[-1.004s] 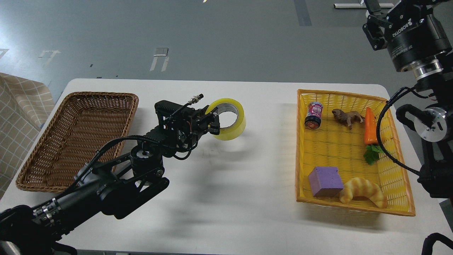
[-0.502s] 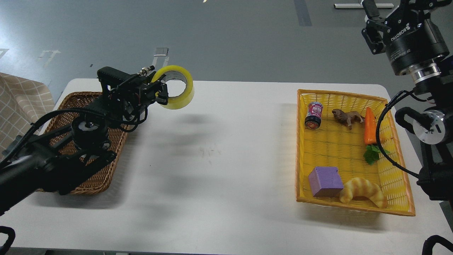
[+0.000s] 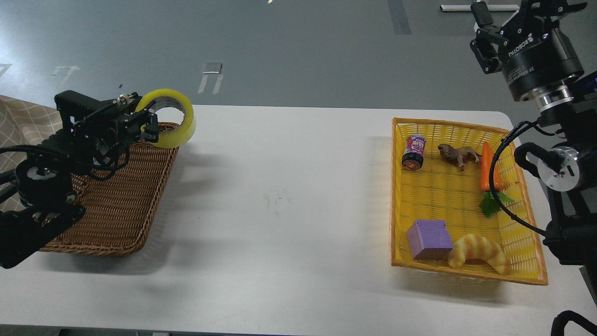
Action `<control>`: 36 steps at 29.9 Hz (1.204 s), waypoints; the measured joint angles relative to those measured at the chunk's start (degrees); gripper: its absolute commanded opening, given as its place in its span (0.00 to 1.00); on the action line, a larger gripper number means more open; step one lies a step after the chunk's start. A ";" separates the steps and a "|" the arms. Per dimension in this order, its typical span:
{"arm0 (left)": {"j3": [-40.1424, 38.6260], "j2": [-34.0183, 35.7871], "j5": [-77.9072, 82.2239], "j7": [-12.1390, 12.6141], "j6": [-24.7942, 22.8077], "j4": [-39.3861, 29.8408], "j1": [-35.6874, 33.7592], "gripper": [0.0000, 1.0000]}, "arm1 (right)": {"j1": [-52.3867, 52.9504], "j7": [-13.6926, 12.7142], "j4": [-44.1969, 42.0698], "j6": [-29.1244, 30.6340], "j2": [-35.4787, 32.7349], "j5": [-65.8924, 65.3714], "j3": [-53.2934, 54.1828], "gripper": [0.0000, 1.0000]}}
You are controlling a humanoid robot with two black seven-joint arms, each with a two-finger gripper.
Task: Place and transfer tape with both arms
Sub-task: 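Lift the tape and carry it over the wicker basket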
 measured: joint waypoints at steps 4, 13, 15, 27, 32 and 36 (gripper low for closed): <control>0.04 2.11 -0.03 -1.15 2.30 0.09 3.19 0.08 | -0.03 0.00 0.00 0.00 0.01 0.01 -0.05 0.98; 0.07 4.89 -0.34 -1.43 5.93 0.49 6.24 0.09 | -0.98 0.00 -0.01 0.01 0.08 0.02 -0.19 0.98; 0.11 5.42 -0.38 -1.51 6.73 0.52 7.33 0.09 | -1.00 0.00 -0.02 0.01 0.08 0.02 -0.22 0.98; -0.07 6.70 -0.64 -4.51 11.56 2.94 11.75 0.13 | -1.19 0.00 -0.02 0.01 0.27 -0.02 -0.31 0.99; -0.07 6.75 -0.67 -5.70 12.51 5.64 11.81 0.18 | -1.81 0.00 0.16 0.01 0.27 -0.03 -0.31 0.99; -0.09 6.76 -1.14 -7.90 13.77 7.55 12.84 0.28 | -2.16 0.00 0.18 0.01 0.09 -0.29 -0.36 0.99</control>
